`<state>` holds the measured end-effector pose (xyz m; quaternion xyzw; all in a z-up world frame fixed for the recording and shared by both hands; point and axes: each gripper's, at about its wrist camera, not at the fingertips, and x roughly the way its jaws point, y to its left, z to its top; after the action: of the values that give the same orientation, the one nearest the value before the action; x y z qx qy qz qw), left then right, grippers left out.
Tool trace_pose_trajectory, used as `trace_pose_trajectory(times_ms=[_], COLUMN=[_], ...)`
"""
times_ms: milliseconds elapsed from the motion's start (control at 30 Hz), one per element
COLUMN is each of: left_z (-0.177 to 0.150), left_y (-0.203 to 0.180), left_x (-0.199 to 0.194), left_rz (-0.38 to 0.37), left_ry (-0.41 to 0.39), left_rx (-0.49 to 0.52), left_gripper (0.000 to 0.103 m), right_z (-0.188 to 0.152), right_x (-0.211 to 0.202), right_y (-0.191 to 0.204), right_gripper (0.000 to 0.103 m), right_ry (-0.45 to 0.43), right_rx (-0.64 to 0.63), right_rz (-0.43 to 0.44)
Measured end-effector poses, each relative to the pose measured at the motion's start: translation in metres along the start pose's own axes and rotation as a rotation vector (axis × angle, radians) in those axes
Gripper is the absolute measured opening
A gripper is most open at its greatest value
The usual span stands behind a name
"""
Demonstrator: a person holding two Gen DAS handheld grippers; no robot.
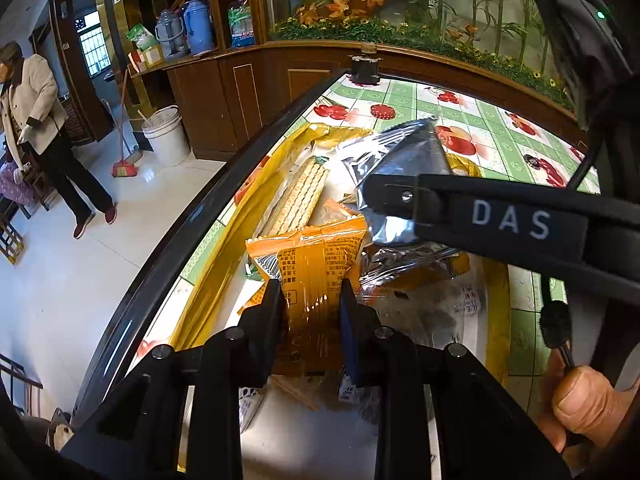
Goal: Organize snacks
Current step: 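Lower both packs into the tray and open both grippers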
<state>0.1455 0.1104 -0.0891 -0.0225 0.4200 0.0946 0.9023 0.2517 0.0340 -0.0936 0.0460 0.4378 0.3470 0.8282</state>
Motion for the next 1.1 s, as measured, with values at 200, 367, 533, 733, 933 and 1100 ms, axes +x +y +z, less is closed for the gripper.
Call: trace_pose_trajectory(times_ms=[200,367,533,733,933,1100], left_z=[0.000,-0.001,-0.006,-0.014,-0.026,-0.041], left_y=[0.000,0.002,0.000,-0.002,-0.005,-0.008], left_x=[0.001,-0.005,-0.017,-0.028,-0.036,-0.048], left_rz=[-0.014,-0.041,-0.047,-0.021,-0.018,-0.026], left_ry=[0.012,0.031,0.019,0.016,0.032,0.024], left_rx=[0.012,-0.004,0.004,-0.005,0.001,0.025], left_gripper=[0.029,0.039,0.052,0.068,0.068,0.068], right_z=[-0.001,-0.003,-0.009,-0.018,-0.032,-0.045], right_x=[-0.001,-0.014,-0.039,-0.065,-0.075,-0.085], right_y=[0.002,-0.002,-0.002,-0.002,0.001,0.004], right_gripper=[0.043,0.045,0.059,0.065,0.066,0.067], right_ry=[0.005,-0.007,-0.041,-0.070,-0.058,-0.054], right_rx=[-0.010,0.016,0.029,0.040,0.040,0.031], right_rz=[0.000,0.014,0.029,0.032,0.028,0.022])
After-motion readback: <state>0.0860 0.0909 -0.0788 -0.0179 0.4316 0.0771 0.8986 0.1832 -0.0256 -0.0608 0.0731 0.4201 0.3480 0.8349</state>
